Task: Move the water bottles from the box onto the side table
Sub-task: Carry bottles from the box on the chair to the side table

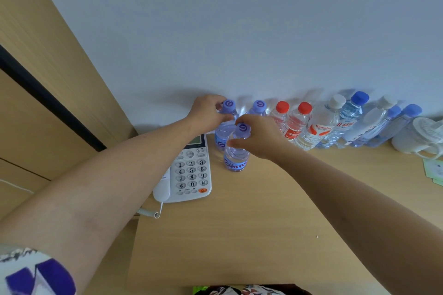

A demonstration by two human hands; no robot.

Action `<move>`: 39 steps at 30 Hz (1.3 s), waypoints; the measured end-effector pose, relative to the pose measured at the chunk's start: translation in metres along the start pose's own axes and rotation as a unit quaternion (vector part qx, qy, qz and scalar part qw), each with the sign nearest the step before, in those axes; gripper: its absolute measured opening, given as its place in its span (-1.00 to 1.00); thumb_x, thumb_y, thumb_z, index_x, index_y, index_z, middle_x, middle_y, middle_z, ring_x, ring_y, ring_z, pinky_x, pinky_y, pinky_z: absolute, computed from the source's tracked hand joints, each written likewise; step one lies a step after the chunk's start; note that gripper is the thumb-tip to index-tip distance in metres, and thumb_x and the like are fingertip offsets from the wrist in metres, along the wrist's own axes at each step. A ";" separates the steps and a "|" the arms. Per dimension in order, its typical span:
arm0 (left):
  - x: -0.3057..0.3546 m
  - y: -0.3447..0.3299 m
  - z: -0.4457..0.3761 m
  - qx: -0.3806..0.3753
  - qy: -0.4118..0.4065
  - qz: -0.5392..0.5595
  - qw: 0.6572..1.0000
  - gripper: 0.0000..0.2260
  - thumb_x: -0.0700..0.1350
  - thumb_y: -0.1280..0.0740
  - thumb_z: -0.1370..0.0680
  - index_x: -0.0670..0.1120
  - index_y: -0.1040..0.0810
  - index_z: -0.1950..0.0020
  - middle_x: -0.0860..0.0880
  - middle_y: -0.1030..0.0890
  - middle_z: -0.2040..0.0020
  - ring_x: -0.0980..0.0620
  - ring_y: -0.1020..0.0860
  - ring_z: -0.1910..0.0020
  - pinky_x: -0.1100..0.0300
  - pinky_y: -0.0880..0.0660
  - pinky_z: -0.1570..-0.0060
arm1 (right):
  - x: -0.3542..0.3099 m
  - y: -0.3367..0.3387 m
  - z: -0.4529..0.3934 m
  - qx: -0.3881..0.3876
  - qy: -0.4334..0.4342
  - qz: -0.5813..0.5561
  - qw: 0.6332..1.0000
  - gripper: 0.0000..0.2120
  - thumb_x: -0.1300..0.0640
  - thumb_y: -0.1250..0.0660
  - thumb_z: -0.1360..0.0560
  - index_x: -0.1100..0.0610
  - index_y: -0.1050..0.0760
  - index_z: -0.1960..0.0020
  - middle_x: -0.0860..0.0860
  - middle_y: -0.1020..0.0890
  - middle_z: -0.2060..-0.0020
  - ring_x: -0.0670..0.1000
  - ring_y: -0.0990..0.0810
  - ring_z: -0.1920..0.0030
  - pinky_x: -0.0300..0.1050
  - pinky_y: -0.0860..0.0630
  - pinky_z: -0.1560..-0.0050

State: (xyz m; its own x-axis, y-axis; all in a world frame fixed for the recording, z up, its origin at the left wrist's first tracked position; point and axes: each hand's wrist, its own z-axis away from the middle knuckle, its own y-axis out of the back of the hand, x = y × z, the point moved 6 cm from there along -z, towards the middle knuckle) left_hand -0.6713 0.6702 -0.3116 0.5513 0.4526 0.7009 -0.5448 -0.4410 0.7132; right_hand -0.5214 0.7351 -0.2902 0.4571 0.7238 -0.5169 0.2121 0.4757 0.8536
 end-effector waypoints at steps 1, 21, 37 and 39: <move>0.000 0.000 0.000 0.001 -0.001 0.000 1.000 -0.72 -0.05 -0.57 -0.41 -0.04 -0.69 -0.10 -0.03 -0.70 -0.01 -0.03 -0.61 -0.03 0.07 -0.54 -0.09 | 0.003 0.001 -0.001 0.010 -0.015 0.005 1.000 -0.60 -0.07 -0.54 -0.34 0.08 -0.55 -0.08 0.01 -0.59 0.18 0.06 -0.55 0.12 -0.11 -0.46 0.19; -0.013 0.021 0.016 -0.014 0.043 -0.013 0.999 -0.62 -0.01 -0.53 -0.47 -0.06 -0.62 -0.25 -0.09 -0.66 -0.09 -0.02 -0.60 -0.01 0.21 -0.46 -0.13 | -0.018 -0.017 -0.009 0.043 0.016 -0.045 0.998 -0.70 0.14 -0.53 -0.39 0.16 -0.60 -0.08 -0.01 -0.47 0.28 0.03 -0.41 0.23 -0.18 -0.28 0.20; 0.042 0.059 0.037 0.139 -0.035 -0.027 0.989 -0.59 0.01 -0.39 -0.56 -0.05 -0.52 -0.39 -0.10 -0.56 -0.32 -0.11 -0.48 -0.32 0.09 -0.40 -0.27 | 0.005 0.016 0.048 0.113 -0.060 -0.025 0.991 -0.41 -0.03 -0.49 -0.41 0.06 -0.42 -0.38 0.10 -0.64 -0.09 0.19 -0.59 -0.12 -0.06 -0.45 0.02; 0.067 0.054 0.043 0.128 -0.064 -0.051 0.988 -0.57 0.02 -0.37 -0.57 -0.06 -0.49 -0.41 -0.12 -0.54 -0.34 -0.15 -0.45 -0.34 0.04 -0.40 -0.29 | 0.015 0.033 0.063 0.140 -0.068 -0.001 0.988 -0.38 -0.03 -0.49 -0.41 0.09 -0.41 -0.41 0.12 -0.61 -0.18 0.20 -0.55 -0.19 -0.01 -0.43 -0.09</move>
State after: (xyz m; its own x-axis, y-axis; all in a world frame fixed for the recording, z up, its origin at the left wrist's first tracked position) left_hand -0.6369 0.6435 -0.2263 0.6798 0.4099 0.6081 -0.3131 -0.5876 0.7461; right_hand -0.4537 0.7303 -0.2652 0.5643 0.6405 -0.5210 0.4348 0.3059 0.8470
